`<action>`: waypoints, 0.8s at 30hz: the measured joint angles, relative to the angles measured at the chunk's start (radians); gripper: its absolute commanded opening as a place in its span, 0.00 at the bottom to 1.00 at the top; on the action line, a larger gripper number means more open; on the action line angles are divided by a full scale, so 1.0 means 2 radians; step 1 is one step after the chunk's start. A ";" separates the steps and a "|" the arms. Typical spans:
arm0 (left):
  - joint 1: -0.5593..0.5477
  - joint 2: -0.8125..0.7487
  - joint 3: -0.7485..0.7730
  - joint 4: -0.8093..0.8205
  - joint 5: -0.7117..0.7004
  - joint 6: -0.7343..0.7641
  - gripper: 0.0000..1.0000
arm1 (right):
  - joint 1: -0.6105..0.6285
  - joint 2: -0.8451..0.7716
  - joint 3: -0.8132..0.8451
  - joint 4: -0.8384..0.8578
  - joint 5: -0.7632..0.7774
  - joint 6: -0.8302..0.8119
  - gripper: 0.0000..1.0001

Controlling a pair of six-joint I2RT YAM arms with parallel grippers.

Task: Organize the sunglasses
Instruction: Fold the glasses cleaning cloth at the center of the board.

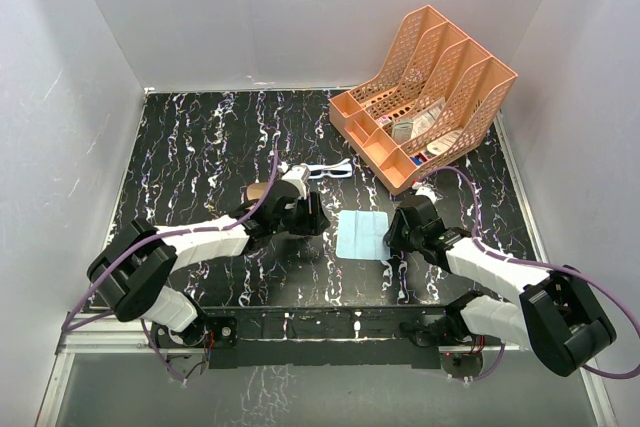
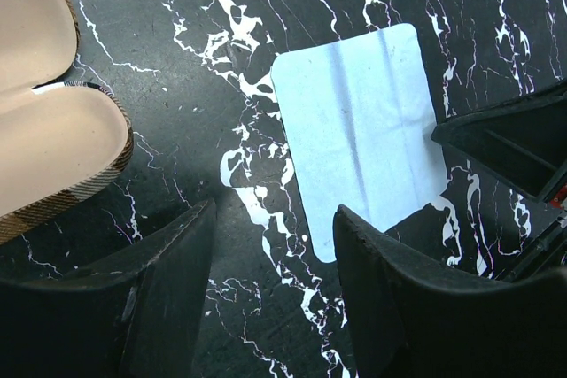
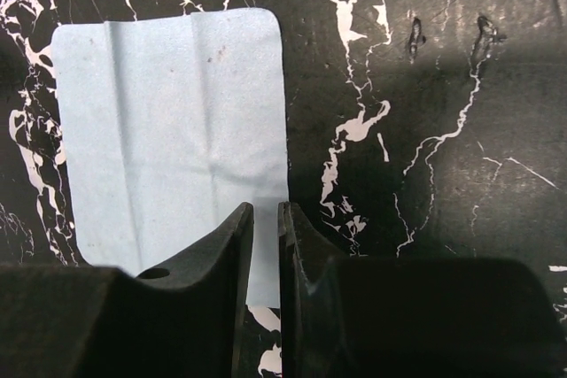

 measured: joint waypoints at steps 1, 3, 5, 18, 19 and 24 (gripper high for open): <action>0.000 0.001 0.000 0.000 0.000 0.000 0.54 | 0.000 0.001 0.000 0.001 -0.003 -0.001 0.17; 0.000 0.004 0.002 0.000 0.000 0.000 0.54 | 0.000 0.002 0.000 0.003 -0.006 -0.003 0.17; 0.000 0.006 0.003 0.000 0.000 0.000 0.53 | 0.000 0.003 0.000 0.005 -0.009 -0.006 0.16; 0.000 0.007 0.003 0.004 0.002 -0.004 0.54 | 0.000 0.008 0.000 0.009 -0.011 -0.008 0.01; 0.000 0.007 0.003 0.004 0.002 -0.004 0.54 | 0.000 0.009 0.000 0.009 -0.011 -0.008 0.00; 0.000 0.007 0.003 0.004 0.002 -0.005 0.54 | 0.000 0.012 0.000 0.013 -0.013 -0.008 0.00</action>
